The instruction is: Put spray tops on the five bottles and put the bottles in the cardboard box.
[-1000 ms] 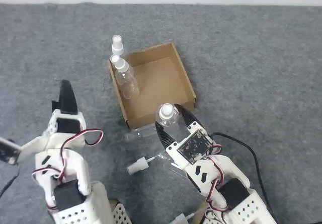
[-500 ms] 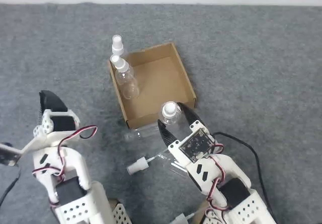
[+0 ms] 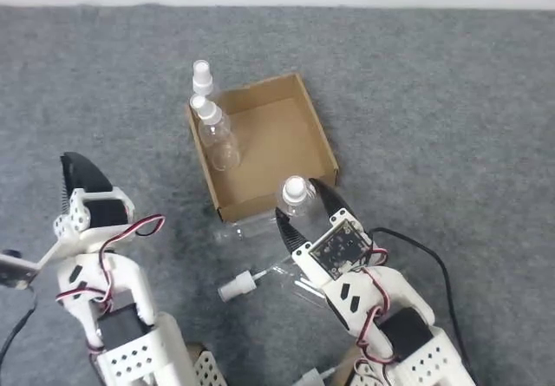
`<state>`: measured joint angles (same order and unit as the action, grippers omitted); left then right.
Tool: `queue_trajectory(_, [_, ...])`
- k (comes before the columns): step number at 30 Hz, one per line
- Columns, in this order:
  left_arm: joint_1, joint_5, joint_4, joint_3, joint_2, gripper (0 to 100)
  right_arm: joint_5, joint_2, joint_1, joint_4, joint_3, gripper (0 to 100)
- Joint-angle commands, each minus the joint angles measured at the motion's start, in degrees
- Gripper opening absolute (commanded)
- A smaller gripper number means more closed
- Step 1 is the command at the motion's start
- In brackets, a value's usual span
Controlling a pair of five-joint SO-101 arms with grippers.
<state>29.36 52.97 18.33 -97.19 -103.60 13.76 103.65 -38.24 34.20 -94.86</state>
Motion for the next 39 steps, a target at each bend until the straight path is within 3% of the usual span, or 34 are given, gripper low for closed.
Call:
queue_trajectory(1, [-0.62, -0.44, -1.67, 0.66, -0.7, 1, -0.7, 0.31, 0.84, 0.57, 3.87, 10.1])
queue_trajectory(5, [-2.37, -1.49, -0.97, 0.66, -0.7, 1, -3.16, 0.4, 2.77, 0.04, 4.04, 10.1])
queue_trajectory(9, [-3.87, -6.86, -0.44, 0.66, -0.7, 1, -10.46, 0.4, 6.29, 0.31, 7.38, 10.1])
queue_trajectory(13, [-5.71, -11.25, 1.23, 0.66, -0.79, 1, -11.78, 0.4, 8.48, 0.13, 8.62, 10.1])
queue_trajectory(25, [-5.63, -24.09, 3.16, 0.66, -0.79, 1, -13.71, 0.31, 4.53, -0.84, 12.92, 10.2])
queue_trajectory(33, [-5.8, -24.53, 3.16, 0.66, -0.79, 1, -13.71, 0.31, 4.09, -8.84, 13.36, 10.1])
queue_trajectory(39, [-5.8, -24.53, 3.25, 0.66, -0.79, 1, -13.63, 0.22, -0.31, -10.77, 18.55, 10.0])
